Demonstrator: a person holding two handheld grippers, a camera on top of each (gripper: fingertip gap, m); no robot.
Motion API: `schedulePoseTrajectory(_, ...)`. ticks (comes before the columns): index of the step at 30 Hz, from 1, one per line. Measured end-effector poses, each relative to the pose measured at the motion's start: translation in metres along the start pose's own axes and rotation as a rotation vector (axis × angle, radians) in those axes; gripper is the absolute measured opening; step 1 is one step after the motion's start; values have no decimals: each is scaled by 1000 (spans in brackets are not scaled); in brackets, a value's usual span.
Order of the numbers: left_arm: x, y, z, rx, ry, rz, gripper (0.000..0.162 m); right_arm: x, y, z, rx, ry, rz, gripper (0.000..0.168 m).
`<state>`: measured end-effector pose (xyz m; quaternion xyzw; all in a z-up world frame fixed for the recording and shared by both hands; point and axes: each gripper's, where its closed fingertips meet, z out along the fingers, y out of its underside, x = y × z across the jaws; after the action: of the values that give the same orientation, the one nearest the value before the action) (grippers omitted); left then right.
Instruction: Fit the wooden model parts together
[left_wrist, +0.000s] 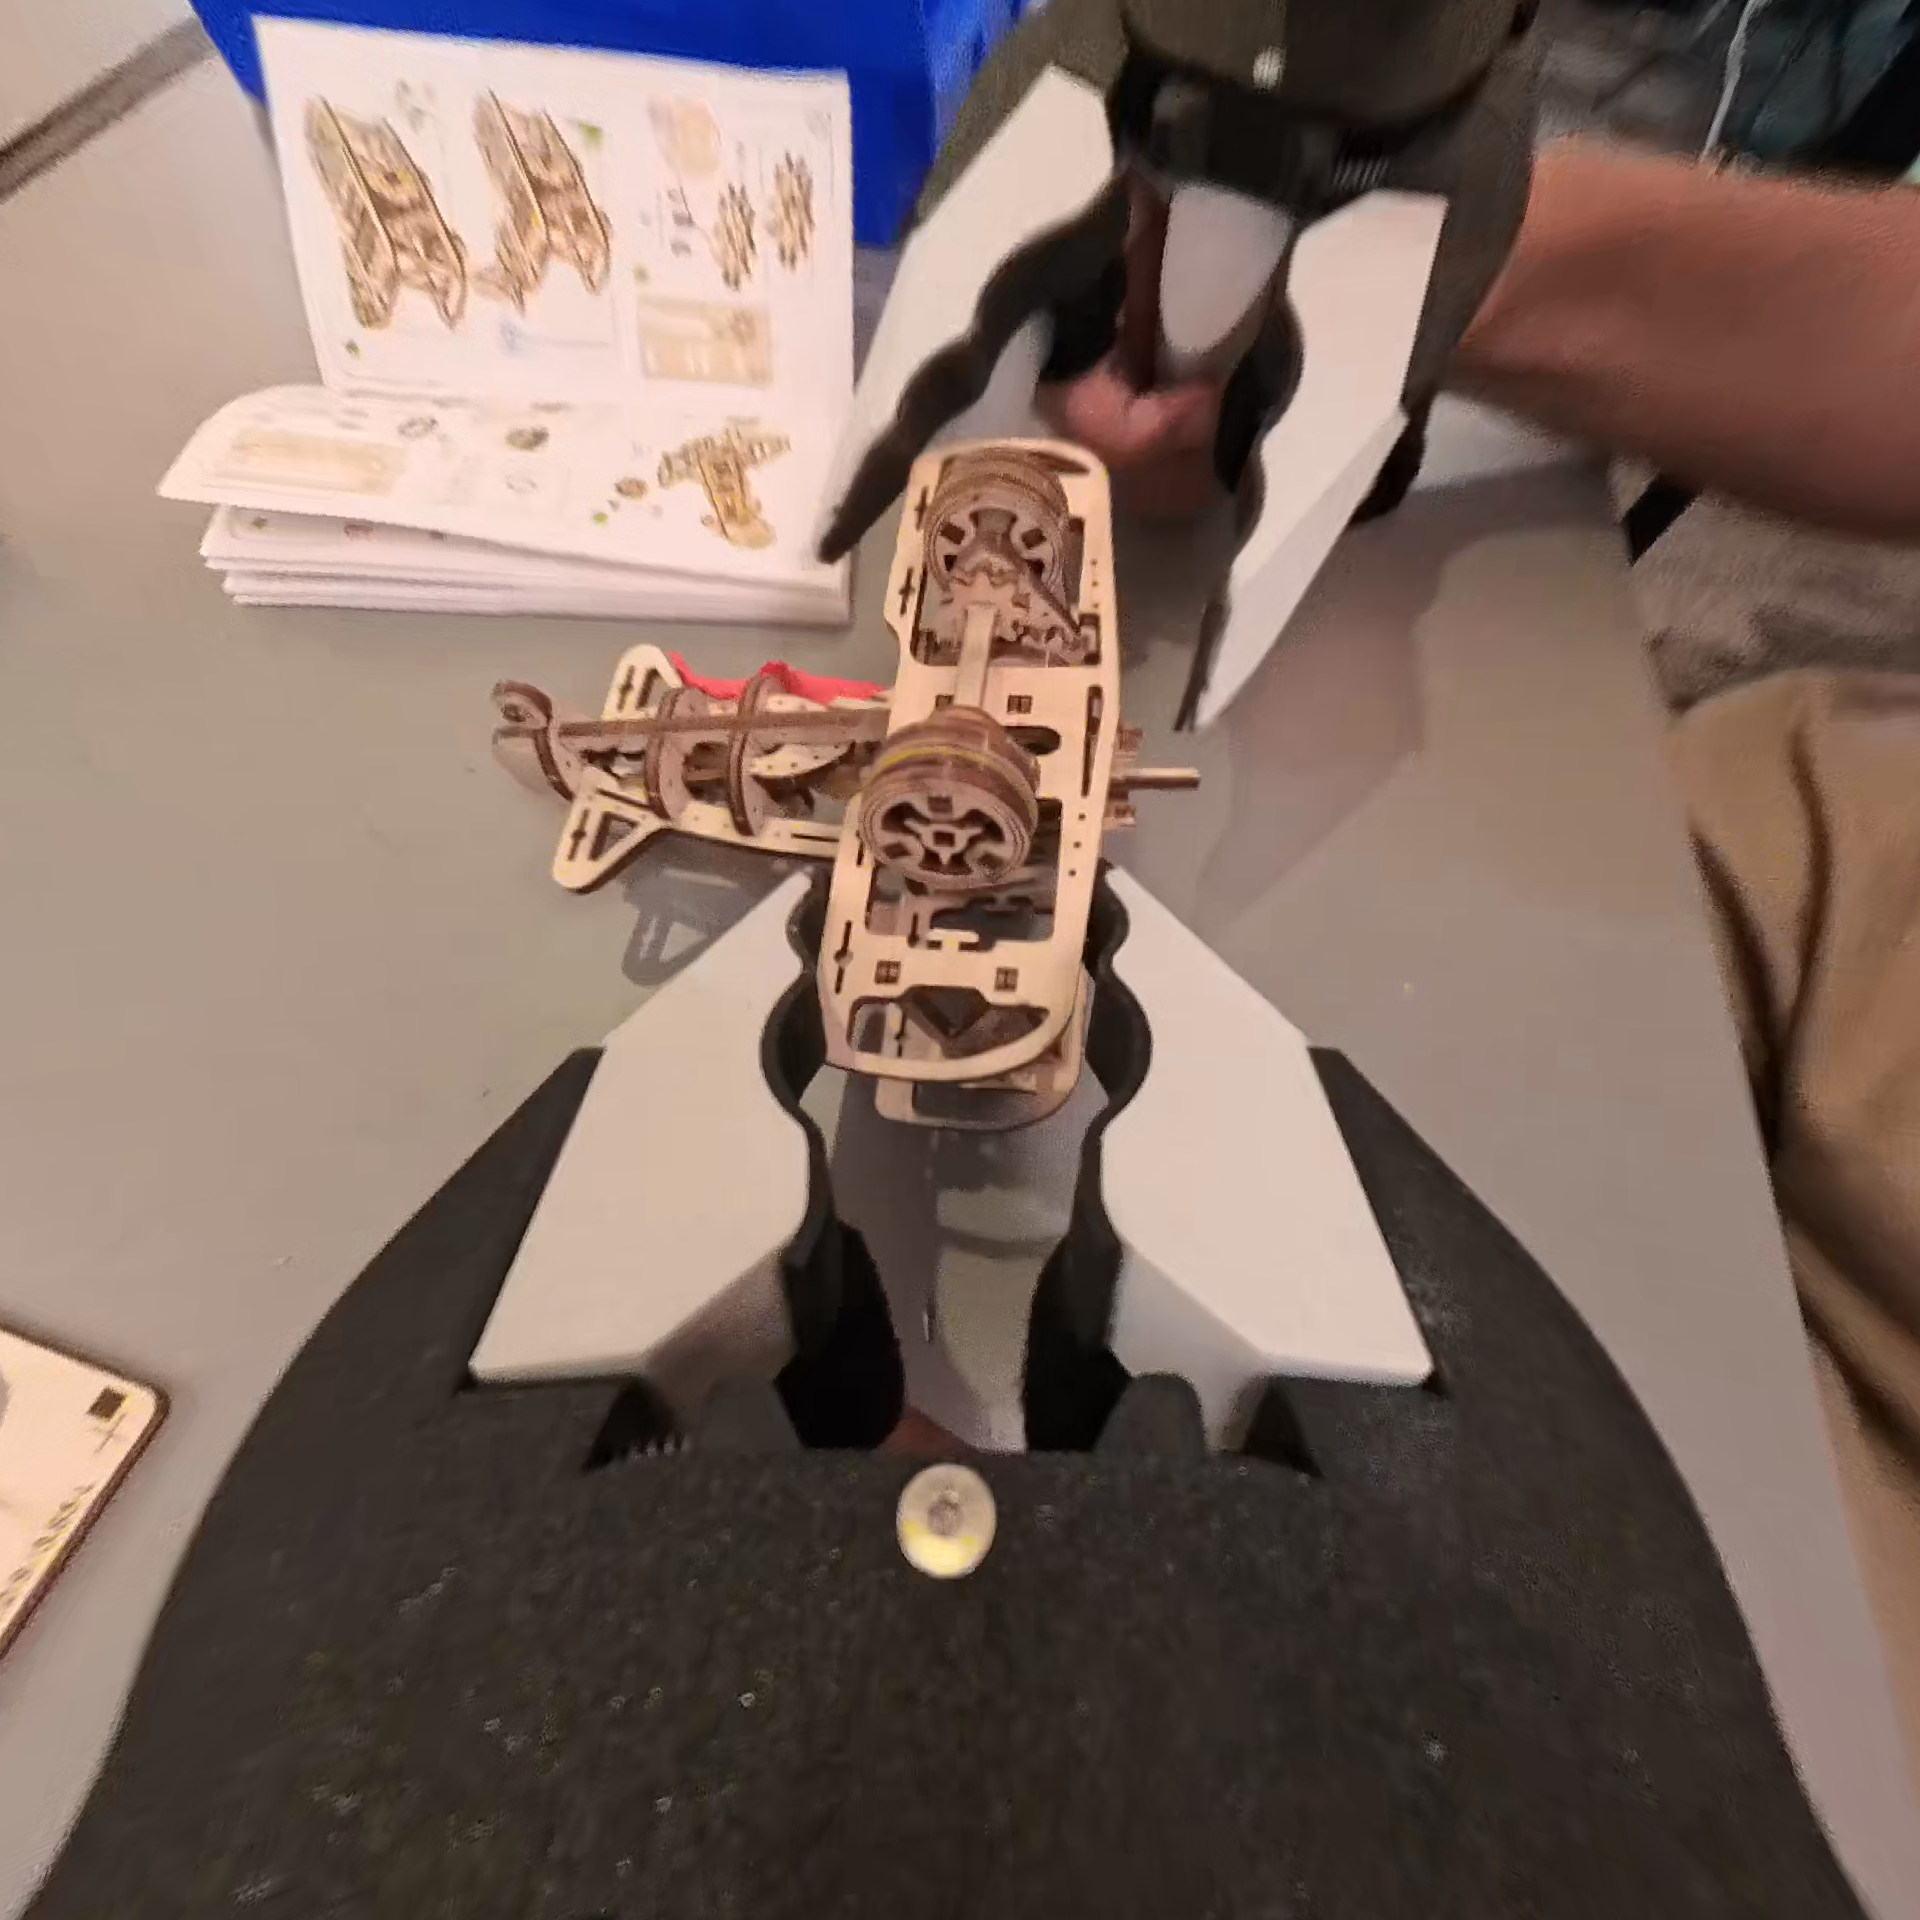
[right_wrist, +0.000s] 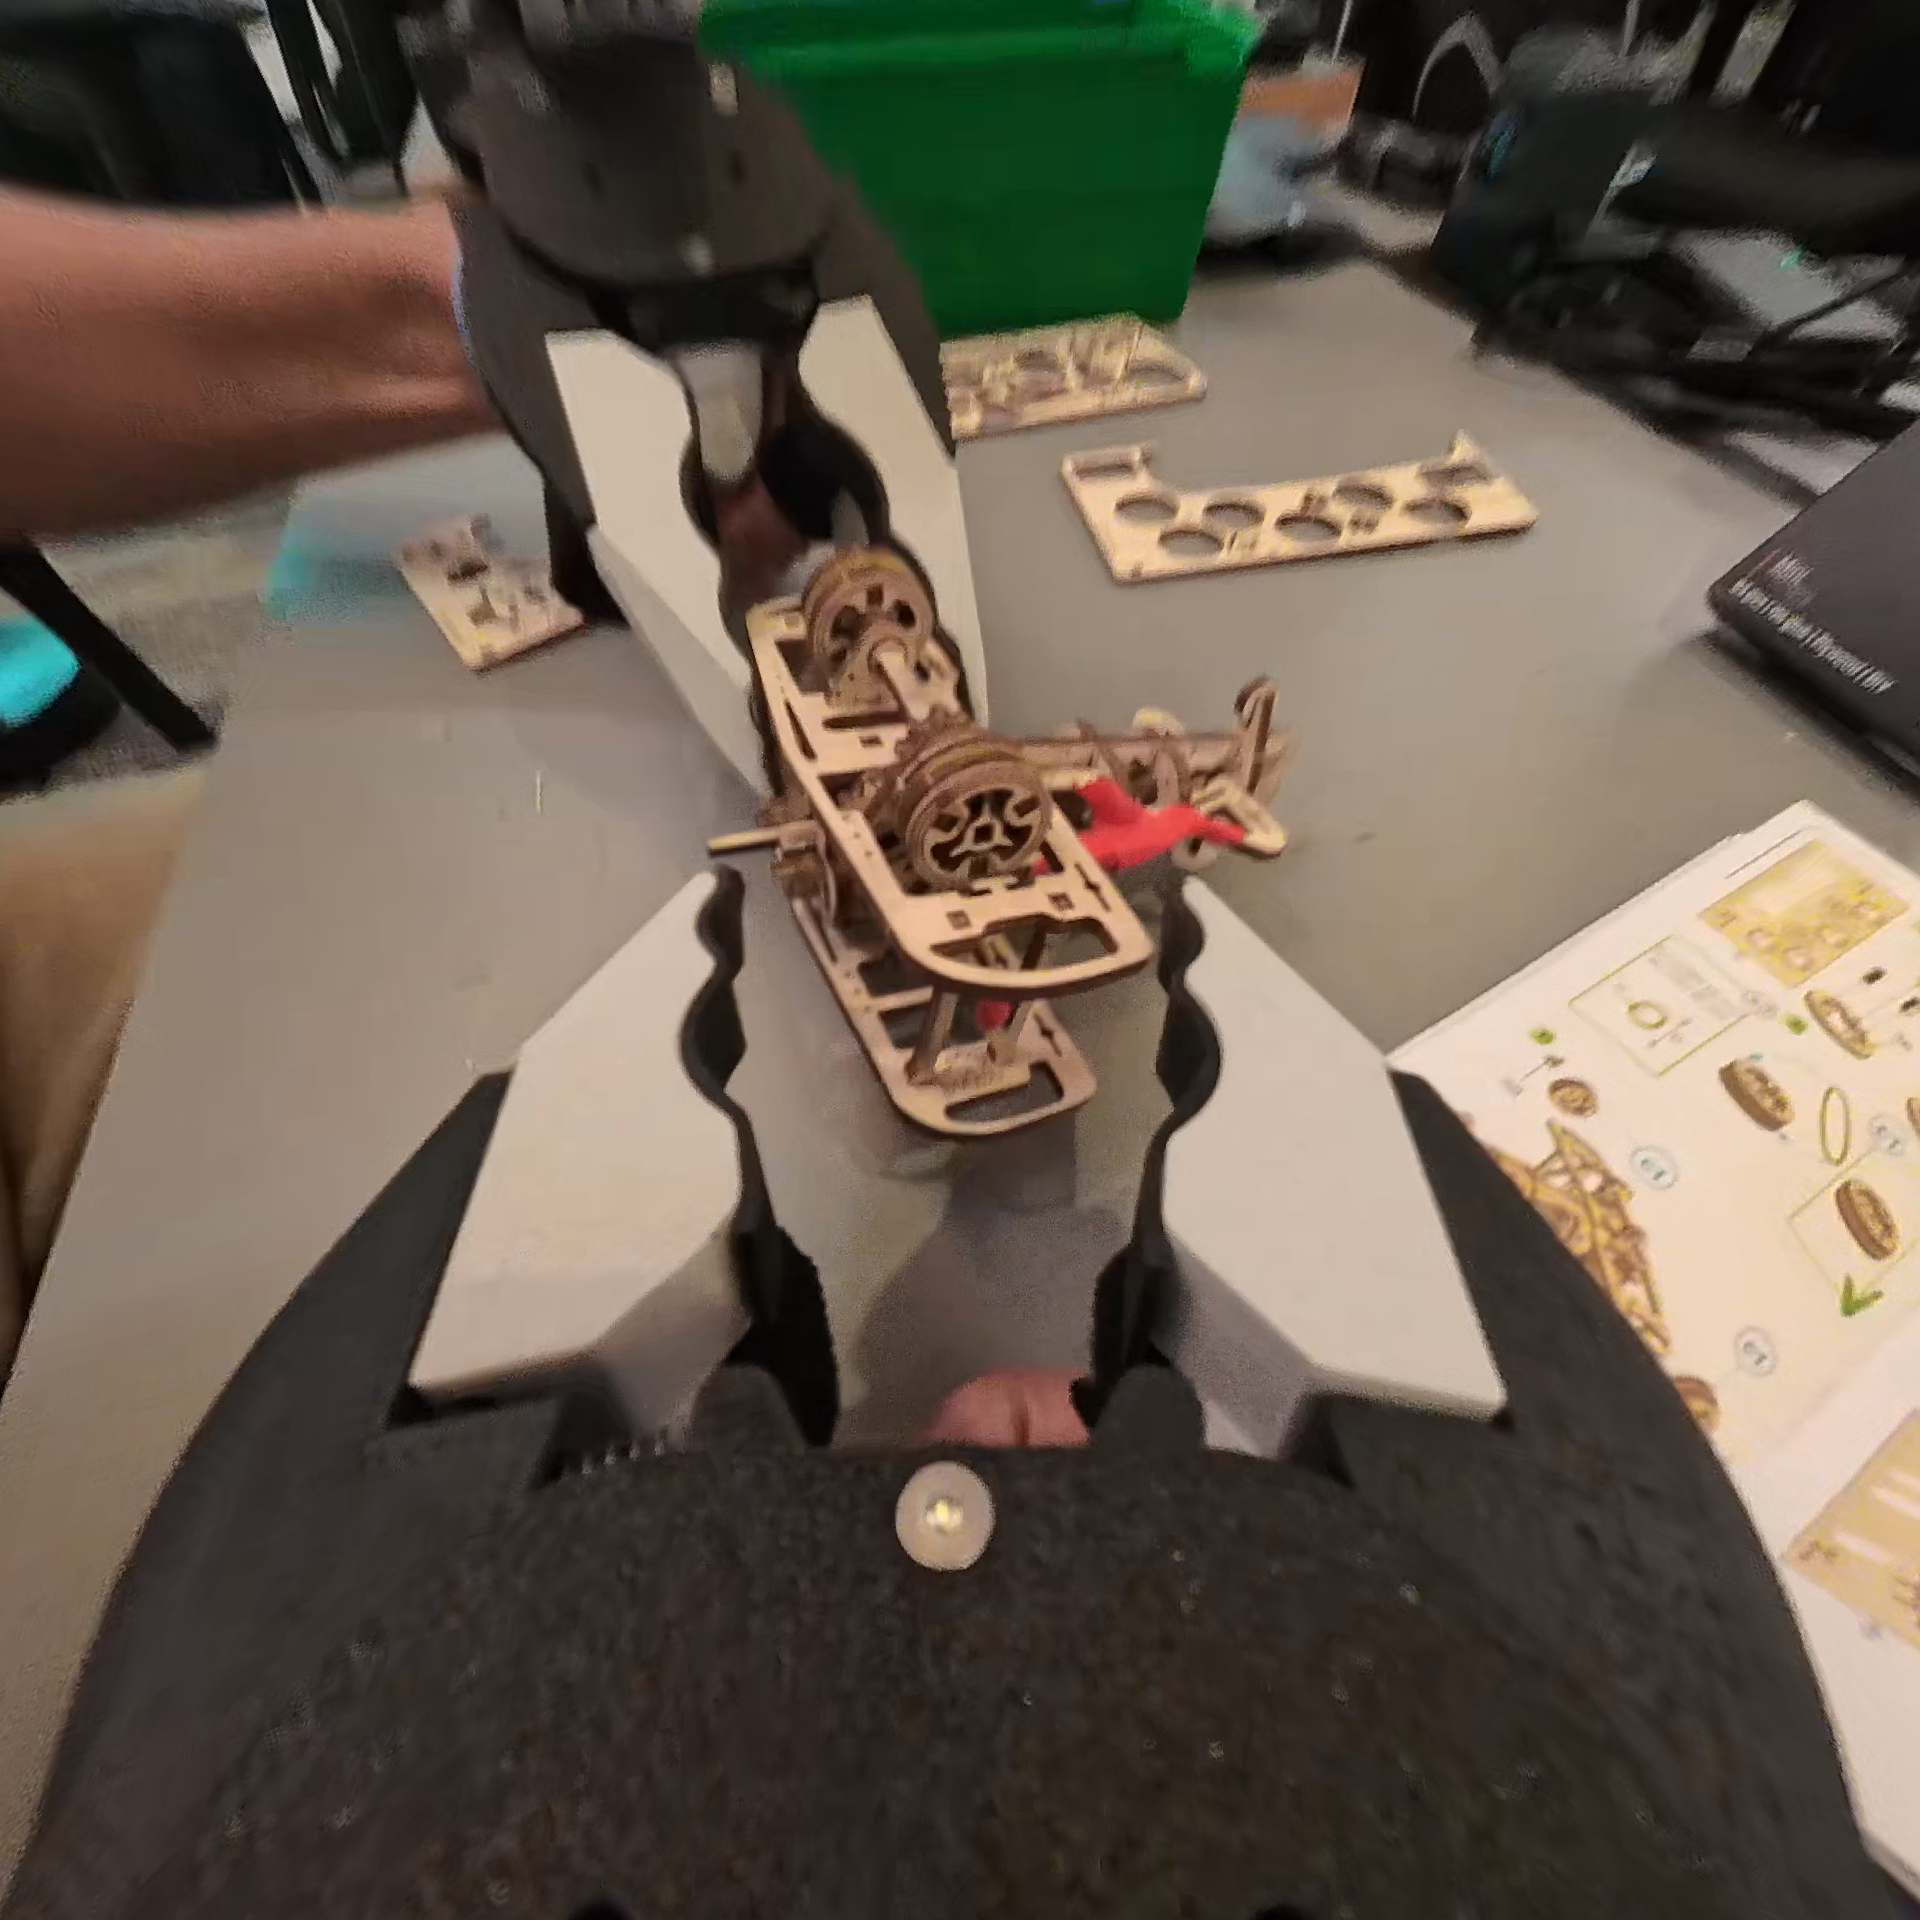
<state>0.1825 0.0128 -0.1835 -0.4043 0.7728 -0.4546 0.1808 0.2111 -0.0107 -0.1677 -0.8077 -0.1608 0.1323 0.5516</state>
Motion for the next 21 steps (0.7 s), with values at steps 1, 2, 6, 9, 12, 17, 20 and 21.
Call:
schedulePoseTrajectory(1,-1,-5,0,42,11,-28,46,1,-7,-1,43,-16,28,78)
schedulePoseTrajectory(2,-2,-9,1,74,20,-49,46,3,-10,0,63,-39,60,78)
schedulePoseTrajectory(6,-11,-22,0,167,24,-113,46,14,-7,2,40,-82,104,81)
schedulePoseTrajectory(9,-12,-33,-4,240,62,-173,46,14,-18,-2,112,-137,150,78)
schedulePoseTrajectory(12,-15,-34,-3,245,57,-181,45,14,-27,-5,176,-230,216,73)
schedulePoseTrajectory(17,-19,-37,-4,271,45,-197,46,18,-28,-6,191,-252,298,59)
schedulePoseTrajectory(20,-17,-36,-3,264,31,-177,45,15,-26,-5,174,-254,281,62)
schedulePoseTrajectory(21,-17,-36,-3,263,32,-176,45,15,-26,-4,171,-253,278,63)
